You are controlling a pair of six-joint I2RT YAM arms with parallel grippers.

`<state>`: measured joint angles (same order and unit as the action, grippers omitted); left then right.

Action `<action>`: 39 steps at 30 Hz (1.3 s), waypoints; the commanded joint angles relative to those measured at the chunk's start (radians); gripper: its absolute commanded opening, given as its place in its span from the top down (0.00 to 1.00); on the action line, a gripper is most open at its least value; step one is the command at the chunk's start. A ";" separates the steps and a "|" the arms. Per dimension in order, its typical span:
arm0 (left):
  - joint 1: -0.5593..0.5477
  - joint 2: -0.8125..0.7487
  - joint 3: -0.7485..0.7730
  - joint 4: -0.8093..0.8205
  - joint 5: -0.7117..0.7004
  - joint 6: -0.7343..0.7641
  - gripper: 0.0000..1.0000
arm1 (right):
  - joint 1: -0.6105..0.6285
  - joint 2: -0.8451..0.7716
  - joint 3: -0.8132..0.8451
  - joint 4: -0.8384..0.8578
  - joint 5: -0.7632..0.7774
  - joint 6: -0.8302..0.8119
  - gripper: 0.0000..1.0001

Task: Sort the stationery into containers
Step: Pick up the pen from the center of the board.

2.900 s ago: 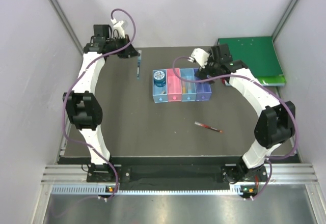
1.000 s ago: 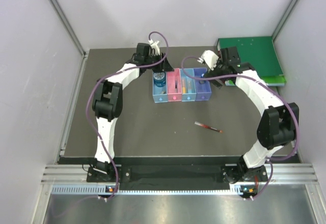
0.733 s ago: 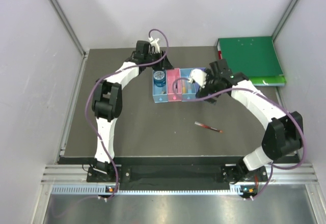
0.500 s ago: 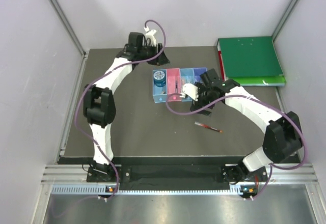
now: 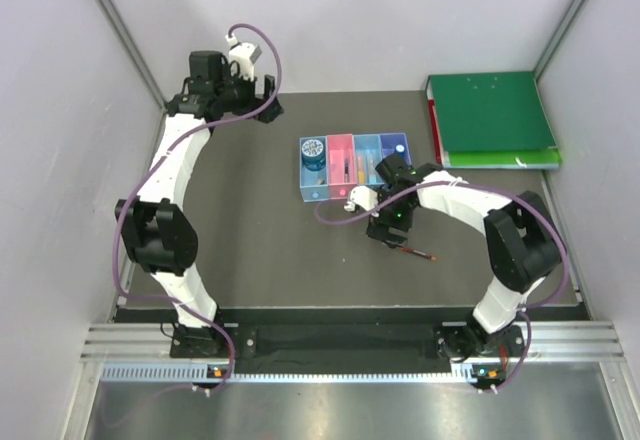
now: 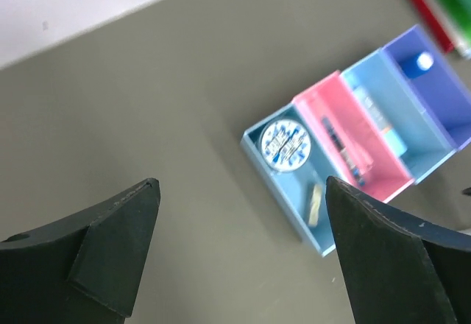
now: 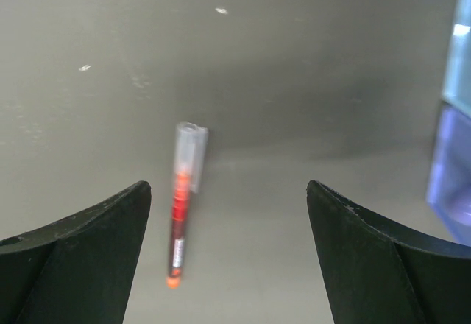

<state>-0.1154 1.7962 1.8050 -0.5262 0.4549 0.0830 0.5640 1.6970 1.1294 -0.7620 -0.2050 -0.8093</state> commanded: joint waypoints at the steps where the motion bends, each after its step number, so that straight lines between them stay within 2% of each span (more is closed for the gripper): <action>1: 0.006 -0.058 -0.038 -0.043 -0.038 0.067 0.01 | 0.037 0.019 -0.020 0.042 -0.016 0.039 0.14; 13: 0.057 -0.069 -0.044 -0.040 -0.050 0.066 0.01 | 0.077 0.064 -0.103 0.165 0.079 0.122 0.22; 16: 0.065 -0.069 -0.041 -0.035 -0.051 0.064 0.01 | 0.076 0.072 -0.120 0.187 0.101 0.127 0.36; 17: 0.068 -0.069 -0.041 -0.034 -0.051 0.064 0.01 | 0.077 0.076 -0.122 0.188 0.104 0.128 0.48; 20: 0.074 -0.064 -0.035 -0.031 -0.056 0.066 0.01 | 0.076 0.078 -0.129 0.194 0.116 0.130 0.68; 22: 0.082 -0.061 -0.030 -0.032 -0.058 0.067 0.01 | 0.076 0.072 -0.137 0.191 0.119 0.128 0.72; 26: 0.095 -0.049 -0.012 -0.037 -0.058 0.075 0.01 | 0.076 0.056 -0.141 0.176 0.125 0.124 0.92; 28: 0.100 -0.043 -0.007 -0.034 -0.056 0.072 0.01 | 0.076 0.053 -0.137 0.164 0.127 0.124 0.94; 29: 0.102 -0.041 -0.006 -0.034 -0.055 0.070 0.01 | 0.077 0.049 -0.135 0.159 0.125 0.124 1.00; 36: 0.103 -0.032 -0.004 -0.024 -0.053 0.074 0.01 | 0.077 0.018 -0.059 0.093 0.121 0.131 1.00; 39: 0.105 -0.032 -0.006 -0.024 -0.050 0.073 0.01 | 0.076 0.006 0.035 0.037 0.096 0.150 1.00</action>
<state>-0.0154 1.7809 1.7542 -0.5842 0.3988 0.1452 0.6327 1.7180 1.0592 -0.6403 -0.1043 -0.6762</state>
